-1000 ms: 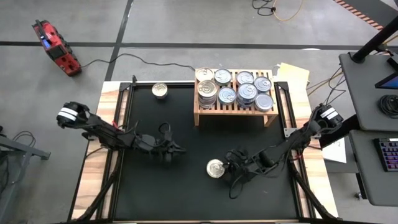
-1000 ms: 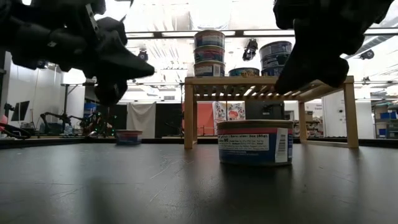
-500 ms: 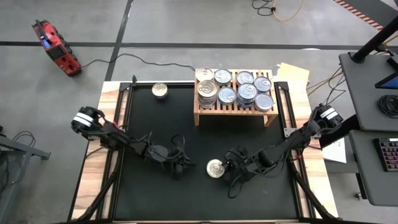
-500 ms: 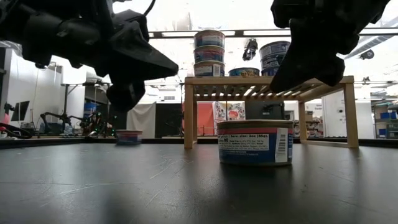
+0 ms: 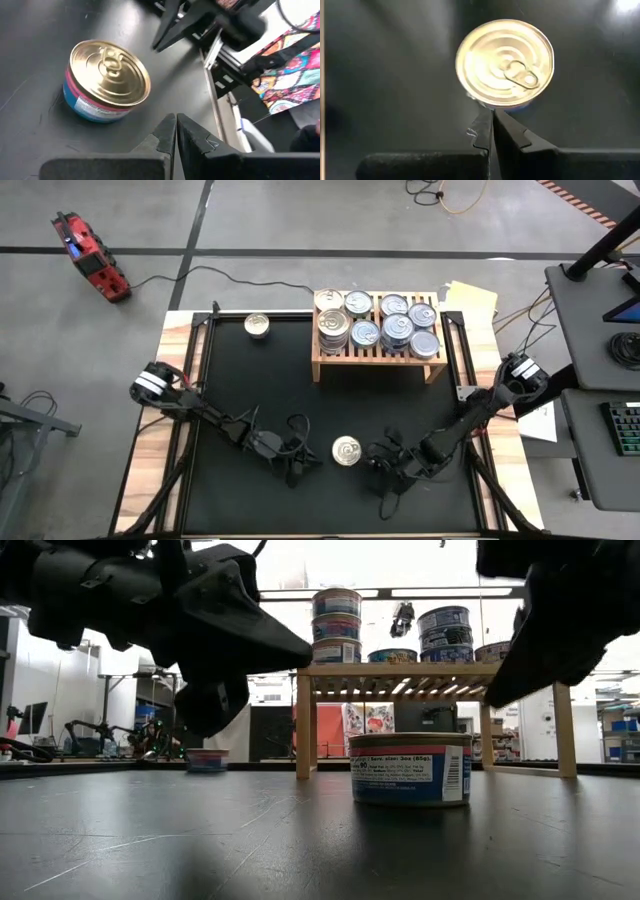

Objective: Stack canned seafood by type on shelf
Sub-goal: Stack the blue-pink tuna can on top of the blue-pink tuna can on the shelf

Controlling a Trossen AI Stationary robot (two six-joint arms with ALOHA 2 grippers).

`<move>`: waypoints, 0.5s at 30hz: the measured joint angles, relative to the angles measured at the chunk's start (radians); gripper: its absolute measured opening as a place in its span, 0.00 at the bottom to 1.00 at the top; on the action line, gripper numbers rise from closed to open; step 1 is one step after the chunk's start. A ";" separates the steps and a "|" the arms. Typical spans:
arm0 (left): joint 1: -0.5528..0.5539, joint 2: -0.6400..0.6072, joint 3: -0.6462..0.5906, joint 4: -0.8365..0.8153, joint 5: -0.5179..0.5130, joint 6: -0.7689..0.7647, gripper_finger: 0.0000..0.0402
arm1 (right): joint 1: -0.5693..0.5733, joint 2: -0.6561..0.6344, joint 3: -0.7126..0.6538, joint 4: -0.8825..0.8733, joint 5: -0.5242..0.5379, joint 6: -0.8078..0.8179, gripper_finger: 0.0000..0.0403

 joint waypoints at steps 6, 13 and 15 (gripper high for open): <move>0.004 0.043 0.061 0.001 -0.007 0.017 0.00 | 0.033 0.000 -0.005 0.004 0.170 0.054 0.02; 0.005 0.040 0.061 -0.004 -0.135 0.003 0.00 | 0.043 0.001 -0.035 0.053 0.240 -0.013 0.02; 0.005 0.042 0.061 -0.004 -0.162 -0.027 0.00 | 0.045 0.001 -0.064 0.116 0.247 -0.086 0.02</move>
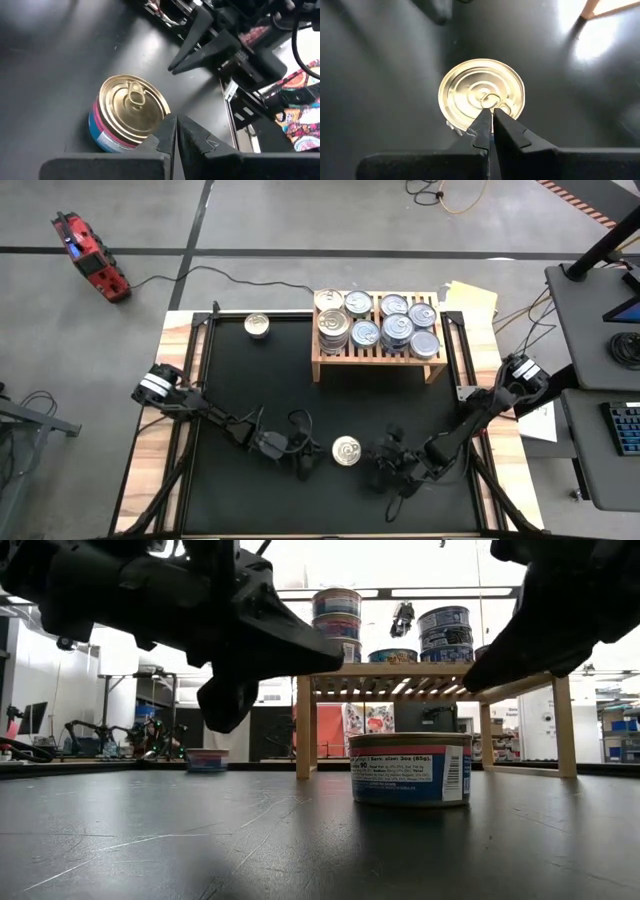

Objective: Stack canned seafood by type on shelf
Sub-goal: Stack the blue-pink tuna can on top of the blue-pink tuna can on the shelf

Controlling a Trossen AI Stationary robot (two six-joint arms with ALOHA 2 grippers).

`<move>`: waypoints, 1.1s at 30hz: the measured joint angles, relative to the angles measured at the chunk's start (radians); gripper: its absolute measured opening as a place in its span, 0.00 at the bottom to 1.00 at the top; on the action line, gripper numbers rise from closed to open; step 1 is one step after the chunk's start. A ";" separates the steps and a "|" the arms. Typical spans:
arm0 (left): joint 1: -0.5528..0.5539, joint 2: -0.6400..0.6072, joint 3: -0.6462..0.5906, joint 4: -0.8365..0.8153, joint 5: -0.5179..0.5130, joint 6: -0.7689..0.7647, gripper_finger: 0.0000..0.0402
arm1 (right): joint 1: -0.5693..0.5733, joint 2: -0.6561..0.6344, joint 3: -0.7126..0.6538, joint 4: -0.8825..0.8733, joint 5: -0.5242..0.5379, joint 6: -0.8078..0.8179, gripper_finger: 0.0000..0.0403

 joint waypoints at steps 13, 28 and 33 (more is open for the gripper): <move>0.000 0.029 0.045 -0.008 -0.052 -0.042 0.17 | 0.000 0.001 -0.162 0.298 -0.005 -0.164 0.02; 0.000 0.031 0.044 -0.069 -0.073 -0.110 0.51 | -0.003 0.080 -0.164 0.440 0.012 -0.289 0.02; 0.000 0.032 0.045 -0.091 -0.079 -0.123 0.56 | -0.003 0.085 -0.163 0.407 0.011 -0.257 0.02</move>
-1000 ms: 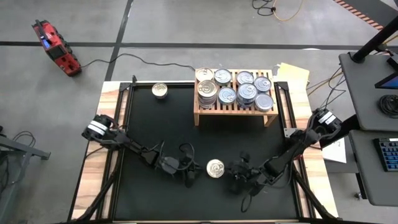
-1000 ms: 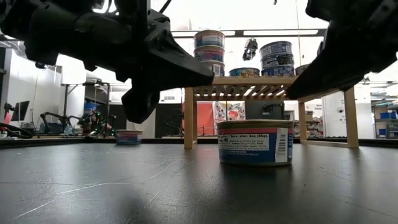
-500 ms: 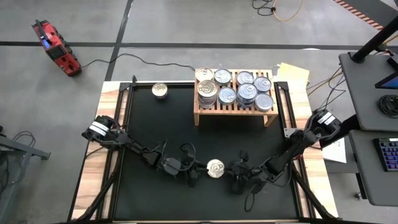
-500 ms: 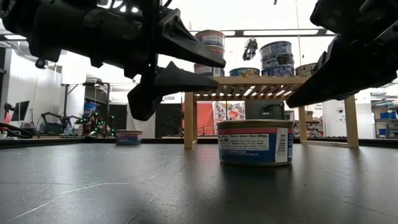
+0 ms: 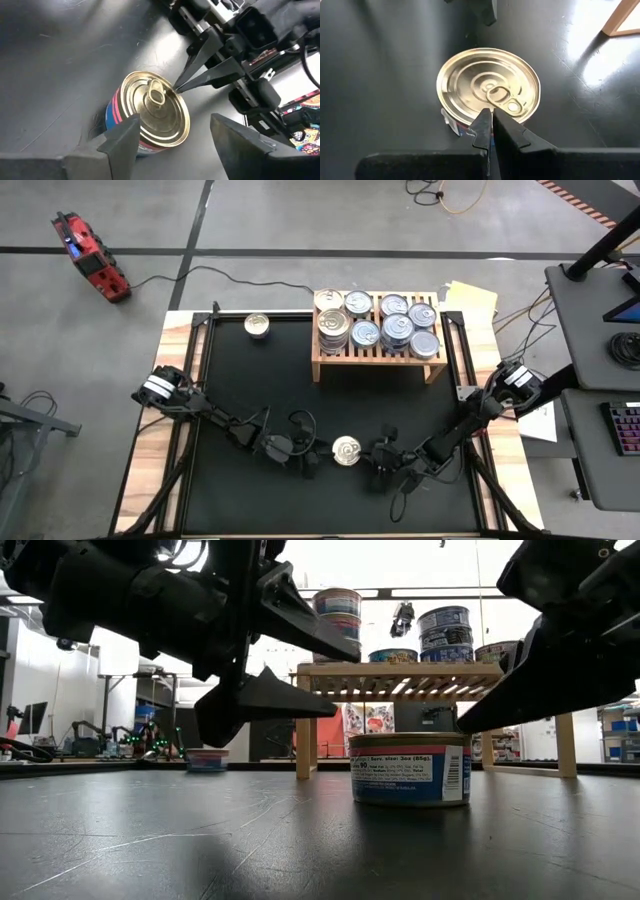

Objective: Stack canned seafood by type on shelf
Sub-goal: Stack the blue-pink tuna can on top of the blue-pink tuna can on the shelf

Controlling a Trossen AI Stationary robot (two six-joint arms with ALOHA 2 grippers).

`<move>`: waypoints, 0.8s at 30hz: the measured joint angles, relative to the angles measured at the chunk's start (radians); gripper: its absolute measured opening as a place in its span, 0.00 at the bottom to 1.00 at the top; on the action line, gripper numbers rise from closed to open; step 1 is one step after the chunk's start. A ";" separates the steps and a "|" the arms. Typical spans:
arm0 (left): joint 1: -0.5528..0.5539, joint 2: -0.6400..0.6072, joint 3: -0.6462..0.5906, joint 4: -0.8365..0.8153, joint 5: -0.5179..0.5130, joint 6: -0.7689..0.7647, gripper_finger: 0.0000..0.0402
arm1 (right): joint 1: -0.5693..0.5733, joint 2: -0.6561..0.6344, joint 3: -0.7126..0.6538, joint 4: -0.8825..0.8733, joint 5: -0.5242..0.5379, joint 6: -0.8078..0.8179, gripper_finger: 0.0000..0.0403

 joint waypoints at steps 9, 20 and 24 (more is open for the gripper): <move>0.000 0.000 0.000 -0.016 -0.002 -0.019 0.57 | 0.000 0.000 0.000 -0.025 -0.006 0.027 0.02; -0.014 0.000 0.000 -0.036 -0.044 -0.044 0.60 | 0.003 -0.001 0.000 -0.052 -0.011 0.054 0.02; -0.016 0.000 0.000 -0.036 -0.067 -0.045 0.64 | 0.010 -0.001 0.000 -0.055 -0.011 0.053 0.02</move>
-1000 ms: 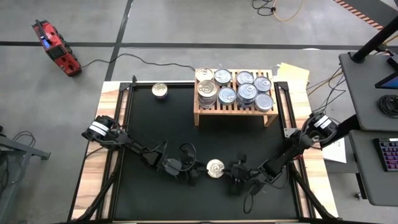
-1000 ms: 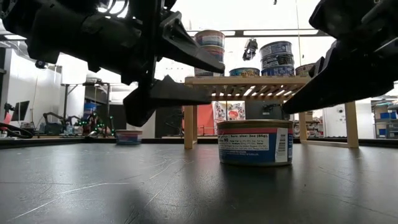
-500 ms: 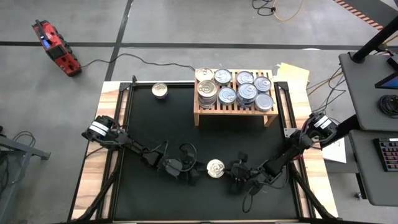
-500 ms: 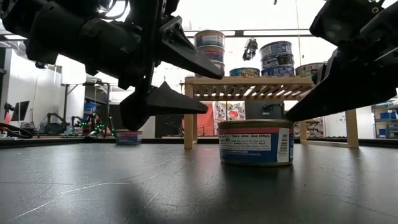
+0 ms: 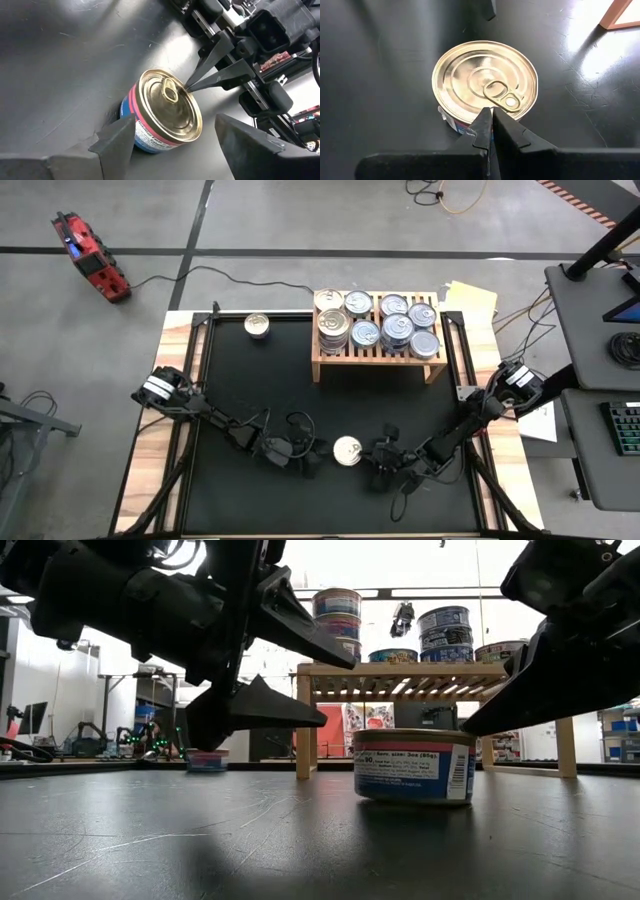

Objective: Stack canned seafood by type on shelf
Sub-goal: Stack the blue-pink tuna can on top of the blue-pink tuna can on the shelf

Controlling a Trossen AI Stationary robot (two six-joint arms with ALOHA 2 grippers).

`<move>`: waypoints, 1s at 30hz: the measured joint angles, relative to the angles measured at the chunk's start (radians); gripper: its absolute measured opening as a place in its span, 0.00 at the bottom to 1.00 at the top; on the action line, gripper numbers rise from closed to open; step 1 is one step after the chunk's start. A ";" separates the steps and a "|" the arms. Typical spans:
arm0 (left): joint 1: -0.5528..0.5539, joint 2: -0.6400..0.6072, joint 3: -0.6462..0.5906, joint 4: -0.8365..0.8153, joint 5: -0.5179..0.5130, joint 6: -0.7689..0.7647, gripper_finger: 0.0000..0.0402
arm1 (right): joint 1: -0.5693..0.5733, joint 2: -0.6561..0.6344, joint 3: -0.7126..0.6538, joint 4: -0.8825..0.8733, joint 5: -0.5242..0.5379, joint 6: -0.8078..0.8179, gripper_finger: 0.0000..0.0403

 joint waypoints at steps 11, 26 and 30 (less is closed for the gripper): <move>-0.018 0.035 0.021 0.002 -0.009 -0.011 0.72 | 0.021 0.001 -0.004 -0.025 -0.041 0.000 0.02; -0.017 0.237 0.287 0.000 -0.004 0.114 0.75 | 0.028 0.003 -0.004 -0.018 -0.036 0.003 0.02; -0.010 0.238 0.299 0.000 -0.004 0.114 0.75 | 0.039 0.003 -0.001 -0.005 -0.036 0.005 0.02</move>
